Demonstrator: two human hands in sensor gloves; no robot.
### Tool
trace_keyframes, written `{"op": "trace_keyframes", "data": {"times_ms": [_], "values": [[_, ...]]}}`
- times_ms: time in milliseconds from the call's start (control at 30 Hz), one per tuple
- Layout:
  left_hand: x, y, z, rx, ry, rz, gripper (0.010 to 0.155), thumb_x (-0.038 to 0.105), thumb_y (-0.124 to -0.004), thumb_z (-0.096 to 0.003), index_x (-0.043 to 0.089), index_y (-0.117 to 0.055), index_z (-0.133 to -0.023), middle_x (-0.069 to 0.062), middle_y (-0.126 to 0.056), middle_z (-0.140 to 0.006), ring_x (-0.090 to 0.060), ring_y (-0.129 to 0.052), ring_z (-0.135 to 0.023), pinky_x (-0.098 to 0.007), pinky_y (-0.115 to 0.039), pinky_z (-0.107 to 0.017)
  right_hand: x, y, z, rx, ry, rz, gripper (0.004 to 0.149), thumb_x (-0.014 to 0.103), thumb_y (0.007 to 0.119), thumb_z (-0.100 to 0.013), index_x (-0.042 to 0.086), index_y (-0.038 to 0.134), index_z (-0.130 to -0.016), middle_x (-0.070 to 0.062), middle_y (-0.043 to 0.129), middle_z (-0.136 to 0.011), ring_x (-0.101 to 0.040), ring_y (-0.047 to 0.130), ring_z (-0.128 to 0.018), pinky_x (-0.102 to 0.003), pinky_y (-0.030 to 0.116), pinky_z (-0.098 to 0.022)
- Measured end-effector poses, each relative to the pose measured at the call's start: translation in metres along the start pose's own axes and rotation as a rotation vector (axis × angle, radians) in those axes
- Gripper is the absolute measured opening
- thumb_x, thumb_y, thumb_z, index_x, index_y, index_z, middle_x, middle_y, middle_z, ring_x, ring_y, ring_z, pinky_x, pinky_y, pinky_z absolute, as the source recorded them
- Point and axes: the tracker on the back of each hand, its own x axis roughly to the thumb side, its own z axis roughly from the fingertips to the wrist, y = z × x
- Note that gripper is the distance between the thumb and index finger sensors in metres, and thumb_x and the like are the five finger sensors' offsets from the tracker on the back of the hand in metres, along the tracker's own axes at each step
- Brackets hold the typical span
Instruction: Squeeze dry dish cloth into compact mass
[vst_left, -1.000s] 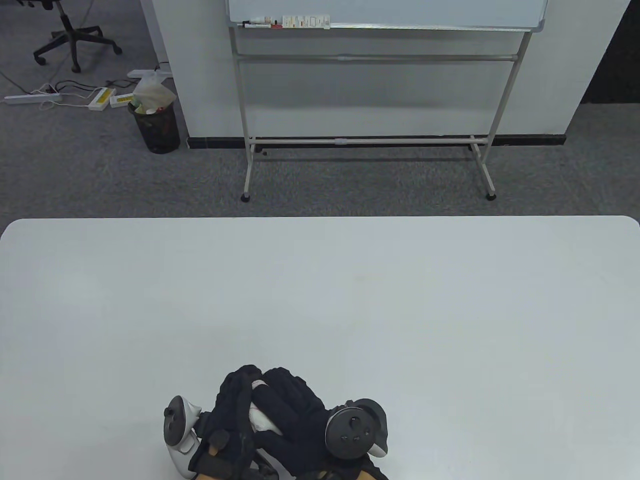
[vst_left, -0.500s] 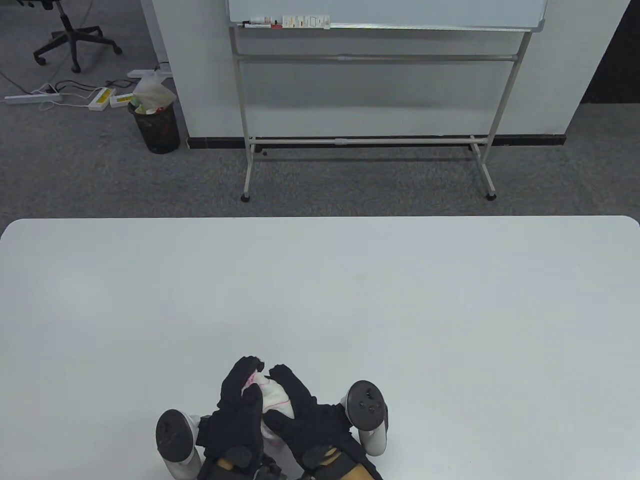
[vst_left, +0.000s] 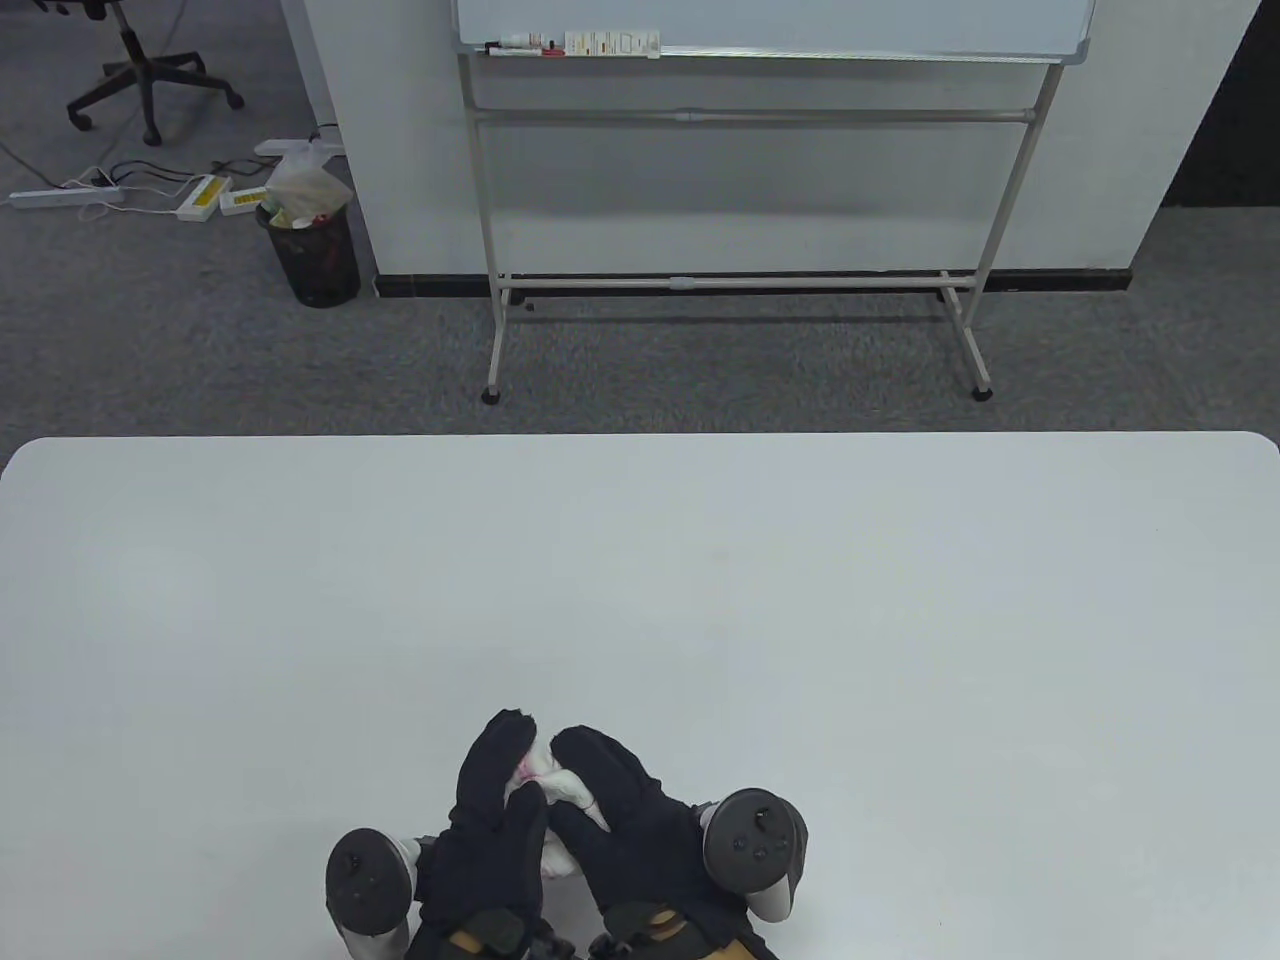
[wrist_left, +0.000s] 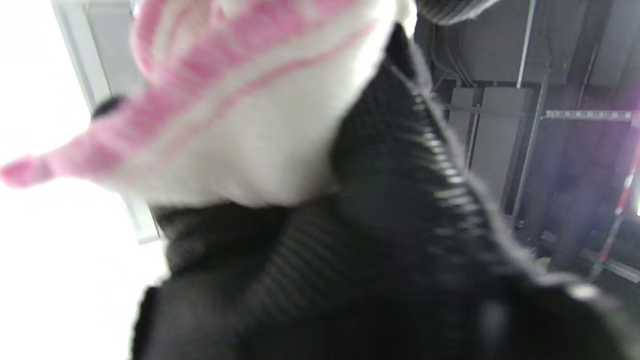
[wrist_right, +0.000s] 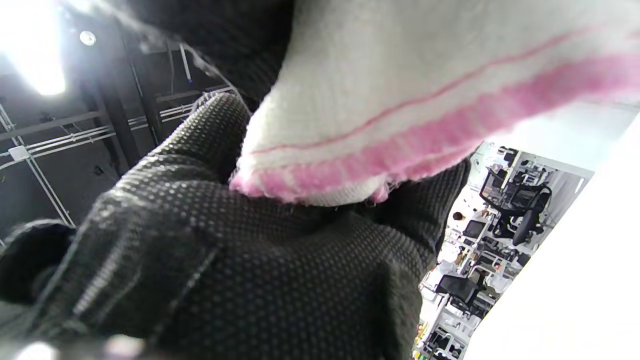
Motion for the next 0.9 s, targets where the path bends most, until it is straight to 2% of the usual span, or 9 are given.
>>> {"op": "trace_keyframes", "data": {"times_ms": [67,133,200,533,600,633,667,800,900], "values": [[-0.002,-0.001,-0.001,-0.030,0.004,0.044,0.061,0.051,-0.052,-0.0586,0.027,-0.026,-0.109,-0.007,-0.011,-0.115,-0.041,-0.021,-0.108,-0.061,-0.031,-0.075,-0.004,0.004,0.000,0.039,-0.004,-0.101,0.070,0.046,0.068,-0.053,0.022,0.032,-0.108,-0.015,0.031,-0.111,-0.048,0.045,-0.102,-0.064,0.046,-0.070],[-0.004,-0.002,-0.001,-0.025,0.005,0.026,0.062,0.052,-0.052,-0.0581,0.026,-0.027,-0.109,-0.007,-0.007,-0.115,-0.041,-0.016,-0.109,-0.061,-0.028,-0.075,-0.007,0.008,0.000,0.072,0.022,-0.203,0.073,0.049,0.066,-0.053,0.025,0.023,-0.107,-0.010,0.018,-0.113,-0.044,0.025,-0.106,-0.062,0.031,-0.074],[-0.005,-0.003,-0.001,-0.038,0.002,0.029,0.065,0.054,-0.051,-0.0578,0.025,-0.025,-0.109,-0.008,-0.002,-0.114,-0.041,-0.012,-0.109,-0.062,-0.026,-0.074,-0.008,0.007,0.000,0.077,0.010,-0.183,0.075,0.053,0.064,-0.053,0.027,0.019,-0.107,-0.008,0.012,-0.113,-0.040,0.017,-0.107,-0.060,0.025,-0.074],[-0.010,-0.009,0.000,-0.082,0.025,0.101,0.071,0.061,-0.046,-0.0564,0.026,-0.012,-0.108,-0.007,0.007,-0.111,-0.039,-0.001,-0.109,-0.063,-0.020,-0.073,-0.010,0.012,0.003,0.124,0.036,-0.219,0.078,0.061,0.059,-0.052,0.027,0.015,-0.107,-0.003,0.005,-0.112,-0.036,0.005,-0.106,-0.057,0.017,-0.073],[-0.015,-0.022,0.000,-0.206,0.043,0.215,0.074,0.064,-0.041,-0.0557,0.025,-0.005,-0.107,-0.008,0.010,-0.110,-0.040,0.000,-0.108,-0.063,-0.019,-0.072,-0.011,0.024,0.006,0.228,0.059,-0.253,0.079,0.063,0.054,-0.052,0.030,0.006,-0.105,-0.001,-0.005,-0.110,-0.034,-0.004,-0.104,-0.056,0.011,-0.073],[-0.016,-0.025,0.003,-0.242,0.063,0.300,0.075,0.065,-0.039,-0.0555,0.026,0.000,-0.106,-0.006,0.016,-0.108,-0.038,0.009,-0.106,-0.063,-0.013,-0.071,-0.011,0.027,0.007,0.234,0.056,-0.285,0.079,0.064,0.051,-0.052,0.031,0.000,-0.103,0.000,-0.011,-0.108,-0.033,-0.010,-0.102,-0.055,0.010,-0.072],[-0.014,-0.026,0.003,-0.244,0.065,0.375,0.075,0.065,-0.041,-0.0551,0.028,0.001,-0.105,-0.004,0.020,-0.107,-0.035,0.015,-0.105,-0.063,-0.008,-0.070,-0.009,0.028,0.008,0.221,0.077,-0.350,0.079,0.063,0.053,-0.052,0.033,0.001,-0.103,0.003,-0.012,-0.108,-0.031,-0.013,-0.102,-0.055,0.007,-0.073],[-0.010,-0.023,0.001,-0.242,0.022,0.286,0.076,0.068,-0.038,-0.0544,0.027,0.001,-0.106,-0.004,0.017,-0.108,-0.034,0.014,-0.105,-0.062,-0.009,-0.069,-0.004,0.027,0.006,0.220,0.028,-0.254,0.078,0.063,0.052,-0.052,0.033,0.001,-0.103,0.001,-0.010,-0.108,-0.034,-0.009,-0.102,-0.055,0.012,-0.073],[-0.008,-0.023,0.000,-0.254,0.022,0.315,0.077,0.068,-0.039,-0.0540,0.028,0.002,-0.105,-0.003,0.019,-0.108,-0.033,0.019,-0.103,-0.061,-0.005,-0.068,-0.006,0.028,0.006,0.210,0.052,-0.307,0.078,0.062,0.054,-0.051,0.034,0.004,-0.103,0.001,-0.008,-0.109,-0.039,-0.005,-0.102,-0.056,0.015,-0.073]]}}
